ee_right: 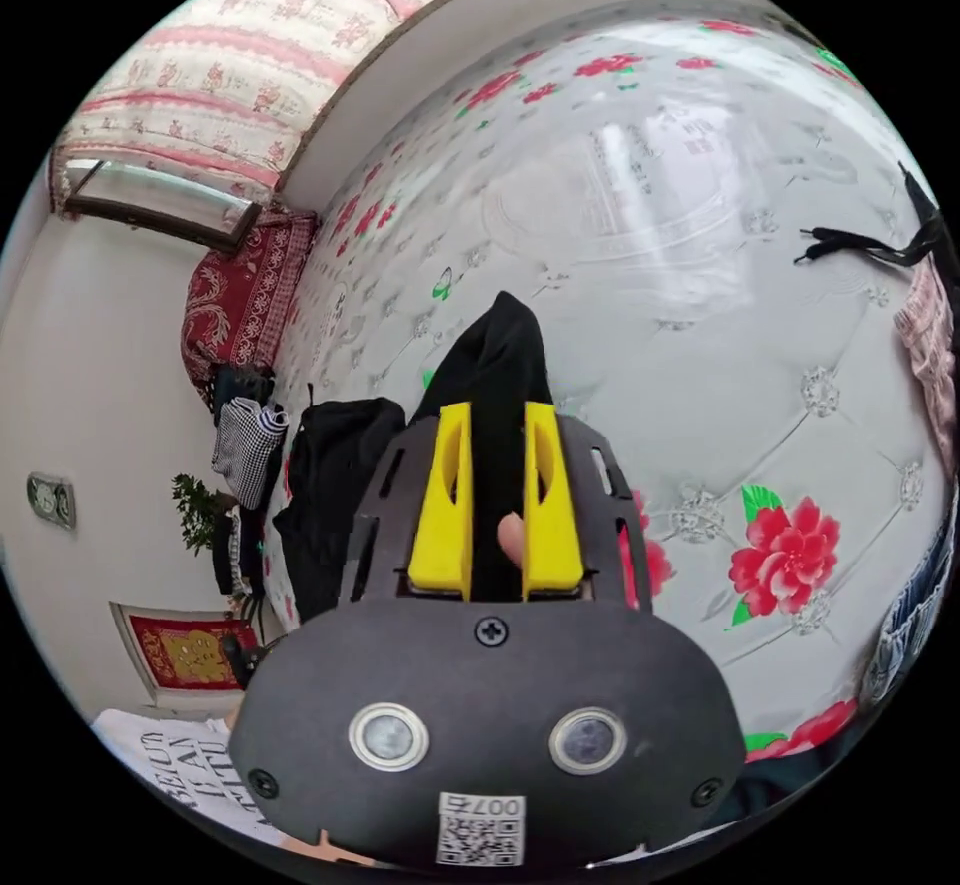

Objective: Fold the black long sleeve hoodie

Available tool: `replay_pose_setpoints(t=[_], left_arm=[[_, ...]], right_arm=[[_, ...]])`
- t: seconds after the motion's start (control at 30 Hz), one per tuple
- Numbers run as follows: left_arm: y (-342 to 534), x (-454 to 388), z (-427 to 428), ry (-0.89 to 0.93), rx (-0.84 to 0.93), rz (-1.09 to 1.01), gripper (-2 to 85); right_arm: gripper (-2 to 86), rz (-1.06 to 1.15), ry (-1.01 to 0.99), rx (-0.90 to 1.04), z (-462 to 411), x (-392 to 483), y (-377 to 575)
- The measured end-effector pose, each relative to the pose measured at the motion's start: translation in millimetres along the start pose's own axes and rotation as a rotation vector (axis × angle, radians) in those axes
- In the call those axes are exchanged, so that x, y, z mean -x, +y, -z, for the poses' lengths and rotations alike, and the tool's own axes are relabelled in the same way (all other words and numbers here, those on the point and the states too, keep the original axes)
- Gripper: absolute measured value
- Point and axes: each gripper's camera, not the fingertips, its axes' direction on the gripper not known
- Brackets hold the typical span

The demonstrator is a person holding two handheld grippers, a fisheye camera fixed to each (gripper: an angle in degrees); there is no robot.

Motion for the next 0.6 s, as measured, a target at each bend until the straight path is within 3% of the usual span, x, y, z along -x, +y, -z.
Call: replay_pose_setpoints(t=[0.13, 0.2, 0.27, 0.4, 0.43, 0.6], left_arm=[[5.7, 6.1, -1.0, 0.018, -0.013, 0.019, -0.9], [10.1, 10.3, -1.3, 0.034, -0.029, 0.031, -0.9], [14.7, 15.5, -1.7, 0.055, -0.045, 0.049, -0.9], [24.1, 29.6, -2.5, 0.118, -0.068, 0.095, -0.9], [26.8, 33.4, -2.7, 0.136, -0.073, 0.115, -0.9], [37.1, 32.6, -2.4, 0.121, -0.106, 0.123, -0.9]], right_arm=[[3.9, 0.379, -0.084, -0.089, 37.2, 92.1, 76.2], [3.4, 0.609, -0.107, -0.028, 48.8, 158.2, 160.7], [3.4, 0.699, -0.101, 0.073, 34.6, 191.1, 226.4], [5.0, 0.673, -0.014, 0.427, -35.2, 217.9, 340.2], [5.2, 0.658, -0.008, 0.436, -36.4, 220.3, 347.4], [7.0, 0.464, 0.014, 0.064, 21.2, 207.0, 328.6]])
